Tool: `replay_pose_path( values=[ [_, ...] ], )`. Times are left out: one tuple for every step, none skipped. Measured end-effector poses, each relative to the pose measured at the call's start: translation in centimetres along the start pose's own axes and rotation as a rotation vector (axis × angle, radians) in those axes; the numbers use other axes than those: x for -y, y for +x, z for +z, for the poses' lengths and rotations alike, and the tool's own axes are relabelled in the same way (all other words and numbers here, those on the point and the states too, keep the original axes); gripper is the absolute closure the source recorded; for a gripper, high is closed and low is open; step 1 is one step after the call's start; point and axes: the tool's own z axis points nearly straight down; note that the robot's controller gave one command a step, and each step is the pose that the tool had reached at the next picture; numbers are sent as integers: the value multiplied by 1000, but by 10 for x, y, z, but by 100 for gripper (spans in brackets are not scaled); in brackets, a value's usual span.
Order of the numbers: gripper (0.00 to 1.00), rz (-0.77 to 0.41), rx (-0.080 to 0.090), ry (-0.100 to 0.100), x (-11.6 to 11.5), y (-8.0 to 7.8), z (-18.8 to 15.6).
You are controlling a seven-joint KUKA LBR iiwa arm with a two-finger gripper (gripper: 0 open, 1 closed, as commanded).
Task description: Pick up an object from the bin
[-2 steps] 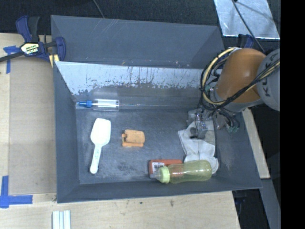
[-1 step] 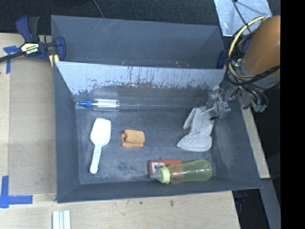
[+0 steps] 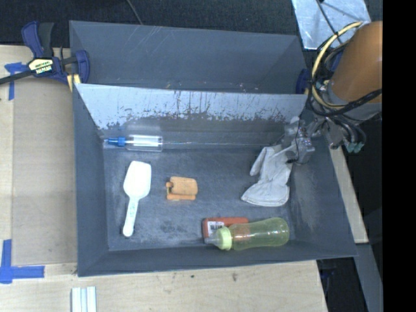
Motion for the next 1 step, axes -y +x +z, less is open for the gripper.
replay_pose_path(
  values=[
    [100, 6, -5, -2, -1, 6, -60]
  ],
)
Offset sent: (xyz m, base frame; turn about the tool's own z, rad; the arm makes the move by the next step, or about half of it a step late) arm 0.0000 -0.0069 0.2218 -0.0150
